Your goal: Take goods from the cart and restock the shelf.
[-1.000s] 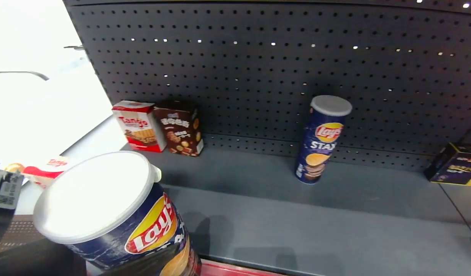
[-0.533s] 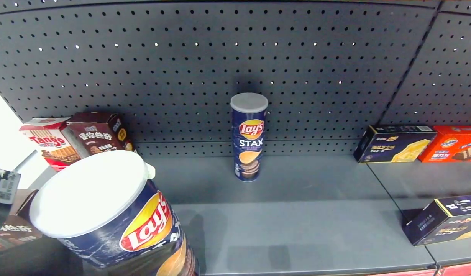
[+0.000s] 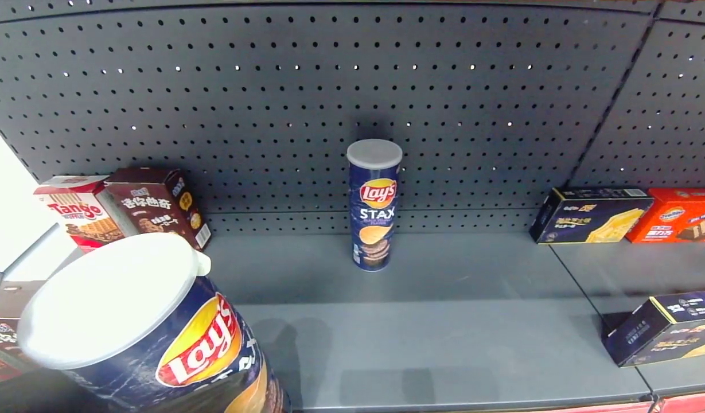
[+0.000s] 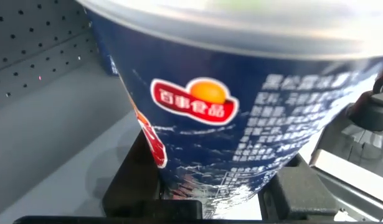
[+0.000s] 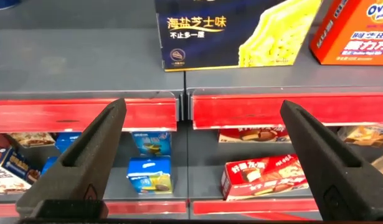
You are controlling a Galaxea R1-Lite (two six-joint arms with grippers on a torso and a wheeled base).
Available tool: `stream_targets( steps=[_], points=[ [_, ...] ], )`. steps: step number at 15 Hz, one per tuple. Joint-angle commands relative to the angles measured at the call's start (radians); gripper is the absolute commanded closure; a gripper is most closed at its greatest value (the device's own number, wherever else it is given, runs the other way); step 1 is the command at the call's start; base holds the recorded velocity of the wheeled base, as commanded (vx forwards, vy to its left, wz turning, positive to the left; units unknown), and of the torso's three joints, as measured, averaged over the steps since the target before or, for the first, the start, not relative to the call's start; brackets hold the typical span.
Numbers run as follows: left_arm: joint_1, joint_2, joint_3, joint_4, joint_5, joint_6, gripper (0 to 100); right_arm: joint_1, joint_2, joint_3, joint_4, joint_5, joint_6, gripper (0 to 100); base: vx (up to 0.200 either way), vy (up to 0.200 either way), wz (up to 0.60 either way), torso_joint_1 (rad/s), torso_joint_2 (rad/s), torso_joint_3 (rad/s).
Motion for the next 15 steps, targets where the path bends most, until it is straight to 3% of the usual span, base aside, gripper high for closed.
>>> stream_targets(
  steps=[1, 8, 11, 15],
  points=[
    [0.001, -0.005, 0.004, 0.000, 0.000, -0.001, 100, 0.000, 0.001, 0.000, 0.001, 0.001, 0.000, 0, 0.000, 0.000, 0.00, 0.000, 0.00, 0.000],
    [0.001, -0.024, 0.006, 0.000, 0.003, -0.001, 100, 0.001, 0.001, 0.000, 0.001, -0.001, -0.003, 0, 0.000, 0.000, 0.00, 0.000, 0.00, 0.000],
    [0.053, -0.039, 0.045, 0.002, -0.003, -0.001, 100, 0.000, 0.001, 0.000, 0.001, 0.001, -0.002, 0, 0.000, 0.000, 0.40, 0.002, 0.00, 0.002],
    [0.057, -0.067, 0.047, 0.017, 0.000, -0.001, 100, 0.001, 0.001, 0.000, 0.002, 0.004, -0.005, 0, 0.000, 0.000, 0.00, 0.000, 0.00, 0.000]
  ],
)
